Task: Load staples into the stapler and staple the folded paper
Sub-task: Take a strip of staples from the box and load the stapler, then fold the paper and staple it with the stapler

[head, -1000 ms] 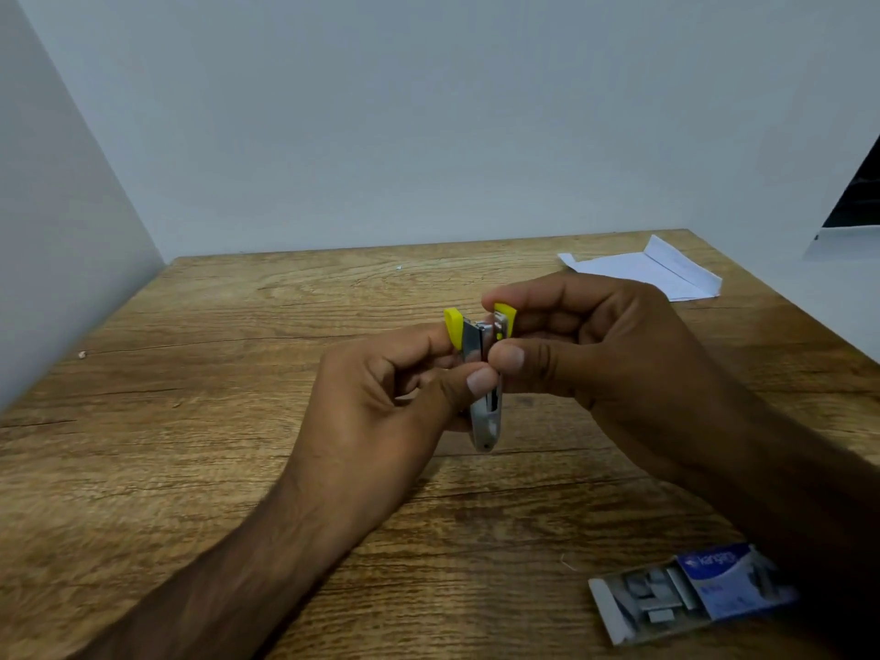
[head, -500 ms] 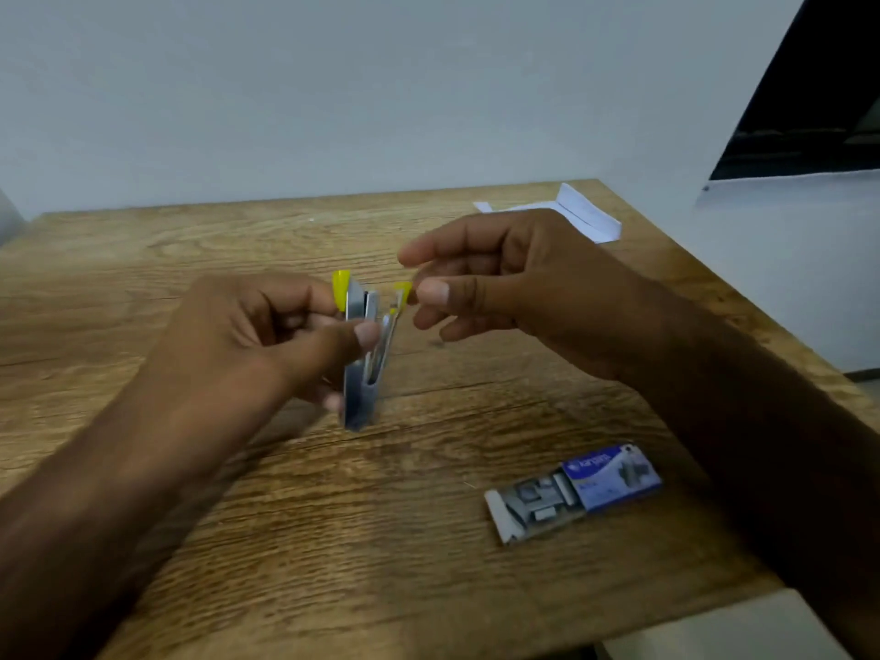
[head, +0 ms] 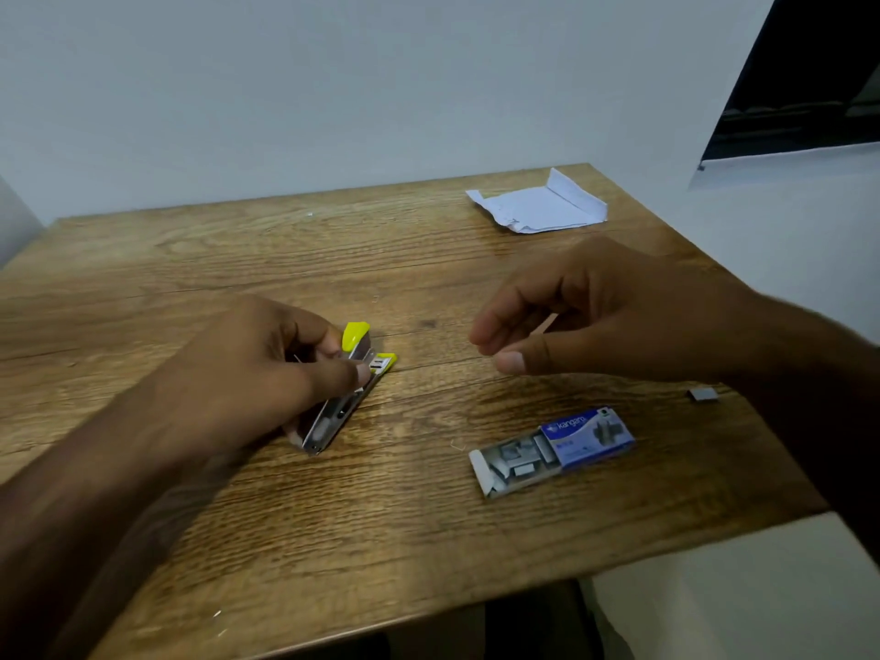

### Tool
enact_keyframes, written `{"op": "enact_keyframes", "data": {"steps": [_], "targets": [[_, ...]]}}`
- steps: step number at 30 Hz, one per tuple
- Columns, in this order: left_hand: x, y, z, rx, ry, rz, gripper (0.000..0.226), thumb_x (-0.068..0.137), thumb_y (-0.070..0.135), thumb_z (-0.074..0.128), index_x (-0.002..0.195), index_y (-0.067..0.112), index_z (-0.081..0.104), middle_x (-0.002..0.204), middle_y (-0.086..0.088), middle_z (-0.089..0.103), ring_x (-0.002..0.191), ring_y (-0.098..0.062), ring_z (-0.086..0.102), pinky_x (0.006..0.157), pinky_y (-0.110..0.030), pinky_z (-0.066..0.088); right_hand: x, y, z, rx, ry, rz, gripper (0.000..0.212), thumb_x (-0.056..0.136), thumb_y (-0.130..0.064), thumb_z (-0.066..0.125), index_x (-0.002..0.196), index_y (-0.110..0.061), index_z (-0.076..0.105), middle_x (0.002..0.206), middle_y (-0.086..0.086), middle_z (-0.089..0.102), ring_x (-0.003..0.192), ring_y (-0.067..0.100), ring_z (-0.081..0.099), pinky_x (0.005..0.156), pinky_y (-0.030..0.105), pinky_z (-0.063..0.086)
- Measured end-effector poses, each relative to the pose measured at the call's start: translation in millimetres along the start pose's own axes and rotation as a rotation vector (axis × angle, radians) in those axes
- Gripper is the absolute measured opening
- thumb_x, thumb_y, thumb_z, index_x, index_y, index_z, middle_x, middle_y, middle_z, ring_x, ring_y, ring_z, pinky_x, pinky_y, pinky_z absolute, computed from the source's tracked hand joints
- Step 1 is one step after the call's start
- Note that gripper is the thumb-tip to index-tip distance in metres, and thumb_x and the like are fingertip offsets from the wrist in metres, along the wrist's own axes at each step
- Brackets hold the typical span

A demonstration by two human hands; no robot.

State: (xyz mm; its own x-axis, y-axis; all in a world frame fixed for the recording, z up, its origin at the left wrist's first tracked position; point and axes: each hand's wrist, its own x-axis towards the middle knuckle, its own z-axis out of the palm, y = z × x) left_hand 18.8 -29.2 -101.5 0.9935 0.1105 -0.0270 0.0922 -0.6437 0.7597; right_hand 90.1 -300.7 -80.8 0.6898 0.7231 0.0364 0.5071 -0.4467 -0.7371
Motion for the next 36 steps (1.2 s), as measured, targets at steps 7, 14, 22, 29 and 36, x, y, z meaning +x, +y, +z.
{"op": "enact_keyframes", "data": {"steps": [7, 14, 22, 29, 36], "targets": [[-2, 7, -1, 0.268, 0.074, -0.019, 0.019, 0.083, 0.037, 0.077, 0.071, 0.022, 0.077, 0.059, 0.011, 0.071, 0.044, -0.001, 0.061, 0.055, -0.027, 0.045, -7, 5, -3, -0.157, -0.062, -0.021, 0.023, 0.083, -0.032, 0.081, 0.106, -0.035, 0.077, 0.097, -0.022, 0.077, 0.089, -0.009, 0.070, 0.073, 0.007, 0.052], [-10, 7, -8, 0.320, 0.042, -0.051, 0.033, 0.077, 0.059, 0.067, 0.075, 0.029, 0.079, 0.061, 0.015, 0.072, 0.052, -0.004, 0.066, 0.061, -0.032, 0.055, -18, 5, -8, -0.234, -0.233, -0.018, 0.050, 0.070, -0.064, 0.073, 0.116, -0.045, 0.071, 0.112, -0.032, 0.069, 0.105, -0.010, 0.063, 0.077, 0.008, 0.049], [-38, 21, -6, 0.342, 0.258, 0.303, 0.025, 0.079, 0.061, 0.066, 0.085, 0.038, 0.070, 0.075, 0.020, 0.071, 0.062, 0.003, 0.066, 0.053, -0.024, 0.049, -32, 1, -8, -0.389, -0.292, 0.049, 0.060, 0.064, -0.069, 0.077, 0.119, -0.059, 0.056, 0.115, -0.038, 0.056, 0.105, -0.023, 0.050, 0.071, 0.005, 0.046], [-72, 28, 44, 0.277, -0.096, 0.516, 0.029, 0.078, 0.059, 0.073, 0.099, 0.040, 0.070, 0.100, 0.018, 0.066, 0.086, -0.006, 0.065, 0.068, -0.029, 0.055, -38, 2, -1, -0.473, -0.238, 0.047, 0.050, 0.067, -0.058, 0.080, 0.111, -0.058, 0.055, 0.113, -0.040, 0.051, 0.101, -0.025, 0.047, 0.062, 0.010, 0.046], [-61, 20, 65, 0.211, -0.009, 0.576, 0.009, 0.088, 0.033, 0.072, 0.091, 0.027, 0.079, 0.098, 0.014, 0.071, 0.090, -0.011, 0.067, 0.075, -0.036, 0.054, -37, -2, 1, -0.399, -0.196, 0.044, 0.042, 0.067, -0.054, 0.083, 0.102, -0.053, 0.060, 0.110, -0.040, 0.057, 0.101, -0.014, 0.056, 0.073, 0.007, 0.051]]}}
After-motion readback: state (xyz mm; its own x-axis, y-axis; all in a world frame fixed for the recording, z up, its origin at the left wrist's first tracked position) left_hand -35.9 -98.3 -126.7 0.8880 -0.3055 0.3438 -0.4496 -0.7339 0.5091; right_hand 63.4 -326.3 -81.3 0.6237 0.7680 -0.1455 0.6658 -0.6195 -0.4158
